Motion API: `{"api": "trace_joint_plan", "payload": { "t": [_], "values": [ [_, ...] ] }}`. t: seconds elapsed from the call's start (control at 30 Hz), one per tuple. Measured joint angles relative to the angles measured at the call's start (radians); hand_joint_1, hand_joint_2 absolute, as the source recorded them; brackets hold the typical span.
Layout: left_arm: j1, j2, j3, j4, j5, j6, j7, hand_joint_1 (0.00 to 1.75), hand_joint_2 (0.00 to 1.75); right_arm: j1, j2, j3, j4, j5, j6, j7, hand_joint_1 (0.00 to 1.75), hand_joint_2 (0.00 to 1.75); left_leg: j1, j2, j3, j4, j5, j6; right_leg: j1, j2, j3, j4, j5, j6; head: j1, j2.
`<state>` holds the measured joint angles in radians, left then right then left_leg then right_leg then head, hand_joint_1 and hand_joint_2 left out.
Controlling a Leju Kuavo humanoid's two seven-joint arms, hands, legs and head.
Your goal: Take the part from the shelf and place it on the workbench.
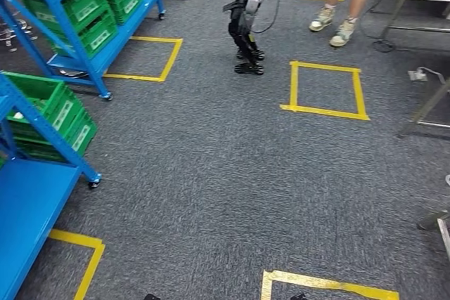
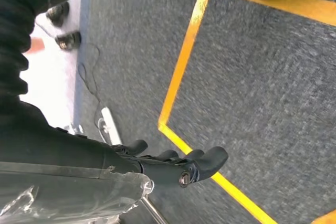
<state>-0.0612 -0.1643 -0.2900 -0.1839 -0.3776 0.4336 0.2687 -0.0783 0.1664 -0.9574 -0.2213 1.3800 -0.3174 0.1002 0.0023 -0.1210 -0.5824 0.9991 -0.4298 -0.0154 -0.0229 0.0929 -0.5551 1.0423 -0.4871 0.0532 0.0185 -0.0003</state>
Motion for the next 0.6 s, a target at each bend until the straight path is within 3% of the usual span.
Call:
{"api": "trace_joint_plan", "payload": {
  "t": [0.07, 0.1, 0.17, 0.23, 0.3, 0.33, 0.37, 0.43, 0.5, 0.57, 0.6],
  "values": [
    [0.002, 0.001, 0.0, 0.0, -0.002, 0.001, 0.002, 0.0, 0.0, -0.001, 0.0, -0.001, 0.0, -0.003, 0.0, 0.002, 0.0, 1.75, 0.004, -0.019, -0.008, -0.003, 0.007, -0.013, 0.003, -0.016, 0.001, -0.003, 0.003, -0.017, 0.0, 0.0],
    [0.003, 0.002, 0.0, 0.0, -0.004, 0.001, 0.003, 0.0, 0.0, -0.002, 0.0, -0.001, 0.0, -0.005, 0.0, 0.002, 0.0, 1.75, 0.004, -0.01, -0.012, -0.001, 0.004, -0.018, 0.004, -0.028, 0.001, -0.004, 0.006, -0.025, -0.001, 0.0],
    [0.002, 0.003, -0.001, 0.0, -0.008, 0.001, 0.003, 0.0, 0.0, -0.001, 0.0, -0.002, 0.0, -0.008, -0.001, 0.003, 0.0, 1.75, 0.0, 0.041, -0.041, 0.056, -0.033, -0.025, 0.005, -0.056, 0.001, -0.009, 0.009, -0.038, -0.009, 0.0],
    [-0.001, 0.002, -0.001, 0.0, -0.012, 0.0, 0.003, 0.0, 0.0, 0.002, 0.0, -0.003, 0.0, -0.012, -0.002, 0.003, 0.0, 1.75, -0.002, 0.092, -0.103, 0.183, -0.098, -0.029, 0.01, -0.088, 0.0, -0.01, 0.008, -0.045, -0.017, 0.0],
    [0.0, 0.002, -0.001, 0.0, -0.016, -0.002, 0.003, 0.0, 0.0, 0.005, -0.001, -0.005, 0.0, -0.013, -0.003, 0.003, 0.0, 1.75, -0.002, 0.106, -0.145, 0.272, -0.124, -0.028, 0.015, -0.121, 0.0, -0.01, 0.006, -0.048, -0.017, 0.0],
    [0.001, 0.003, -0.001, 0.0, -0.018, -0.002, 0.003, 0.0, 0.0, 0.005, -0.001, -0.006, 0.0, -0.014, -0.004, 0.003, 0.0, 1.75, -0.003, 0.108, -0.141, 0.267, -0.109, -0.026, 0.016, -0.135, 0.001, -0.01, 0.006, -0.049, -0.017, 0.0],
    [0.002, 0.003, -0.001, 0.0, -0.019, -0.002, 0.004, 0.0, 0.0, 0.004, -0.001, -0.007, 0.0, -0.014, -0.004, 0.003, 0.0, 1.75, -0.004, 0.114, -0.117, 0.226, -0.08, -0.022, 0.018, -0.148, 0.002, -0.01, 0.005, -0.049, -0.017, 0.0],
    [0.0, 0.003, -0.002, 0.0, -0.022, -0.002, 0.004, 0.0, 0.0, 0.002, -0.001, -0.009, 0.0, -0.016, -0.004, 0.003, 0.0, 1.75, -0.012, 0.161, -0.045, 0.097, -0.023, -0.01, 0.023, -0.17, 0.006, -0.008, 0.001, -0.045, -0.018, 0.0],
    [-0.005, 0.002, -0.002, 0.0, -0.025, -0.002, 0.004, 0.0, 0.0, 0.002, -0.002, -0.011, 0.0, -0.017, -0.004, 0.003, 0.0, 1.75, -0.021, 0.199, -0.003, 0.015, -0.007, 0.002, 0.029, -0.192, 0.008, -0.007, -0.004, -0.037, -0.019, 0.0],
    [-0.005, 0.002, -0.002, 0.0, -0.028, -0.003, 0.005, 0.0, 0.0, 0.0, -0.002, -0.013, 0.0, -0.019, -0.004, 0.003, 0.0, 1.75, -0.022, 0.183, 0.0, -0.001, -0.01, 0.01, 0.032, -0.216, 0.013, -0.01, -0.007, -0.029, -0.018, 0.0],
    [-0.002, 0.002, -0.002, 0.0, -0.029, -0.003, 0.006, 0.0, 0.0, -0.002, -0.002, -0.013, 0.0, -0.019, -0.005, 0.004, 0.0, 1.75, -0.02, 0.17, 0.001, -0.005, -0.007, 0.014, 0.031, -0.212, 0.015, -0.009, -0.011, -0.023, -0.016, 0.0]
  ]
}}
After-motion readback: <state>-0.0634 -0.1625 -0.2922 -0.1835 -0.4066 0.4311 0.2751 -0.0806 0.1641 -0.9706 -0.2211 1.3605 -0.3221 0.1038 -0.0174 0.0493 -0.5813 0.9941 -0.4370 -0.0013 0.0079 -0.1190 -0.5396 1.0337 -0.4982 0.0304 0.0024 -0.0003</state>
